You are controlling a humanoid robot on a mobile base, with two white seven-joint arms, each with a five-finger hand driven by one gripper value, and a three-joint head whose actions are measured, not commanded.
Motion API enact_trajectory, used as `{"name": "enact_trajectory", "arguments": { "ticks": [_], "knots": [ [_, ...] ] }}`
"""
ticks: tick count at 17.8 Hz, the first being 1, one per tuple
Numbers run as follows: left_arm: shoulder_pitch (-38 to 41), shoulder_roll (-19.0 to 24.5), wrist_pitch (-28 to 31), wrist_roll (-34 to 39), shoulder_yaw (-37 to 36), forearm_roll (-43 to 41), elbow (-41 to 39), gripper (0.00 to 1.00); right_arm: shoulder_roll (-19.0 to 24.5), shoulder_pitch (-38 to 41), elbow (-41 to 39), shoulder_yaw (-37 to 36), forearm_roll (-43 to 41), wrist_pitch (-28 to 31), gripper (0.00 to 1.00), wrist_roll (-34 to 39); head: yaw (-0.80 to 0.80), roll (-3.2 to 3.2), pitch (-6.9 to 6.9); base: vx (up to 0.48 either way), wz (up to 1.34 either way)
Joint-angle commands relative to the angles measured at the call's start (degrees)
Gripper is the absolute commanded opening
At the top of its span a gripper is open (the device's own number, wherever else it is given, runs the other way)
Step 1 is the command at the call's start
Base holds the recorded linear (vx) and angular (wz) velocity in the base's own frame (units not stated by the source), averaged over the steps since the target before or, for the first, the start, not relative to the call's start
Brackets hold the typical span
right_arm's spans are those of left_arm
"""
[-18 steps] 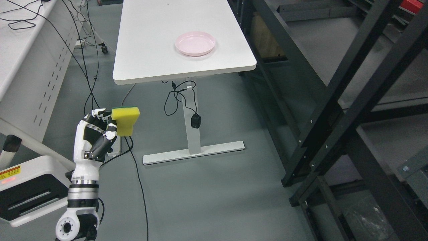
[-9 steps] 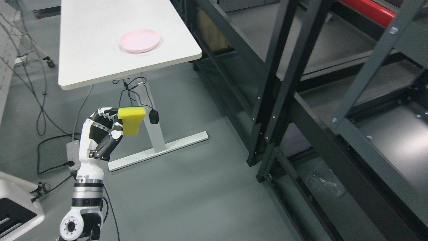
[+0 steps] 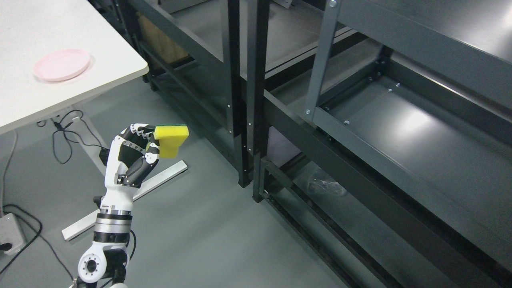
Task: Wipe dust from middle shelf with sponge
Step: 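Hold the sponge in the left hand while driving to the shelf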
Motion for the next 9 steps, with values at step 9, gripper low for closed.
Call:
{"name": "enact_trajectory", "arguments": {
  "ticks": [9],
  "knots": [
    [-0.9,2.8,-0.2,-0.6,-1.2,-1.0,-1.7,0.01,-1.0,0.0,-1.0,0.0,0.0,0.0,1.0,0.0,0.0,0.0,0.0,0.004,-0.47]
  ]
}}
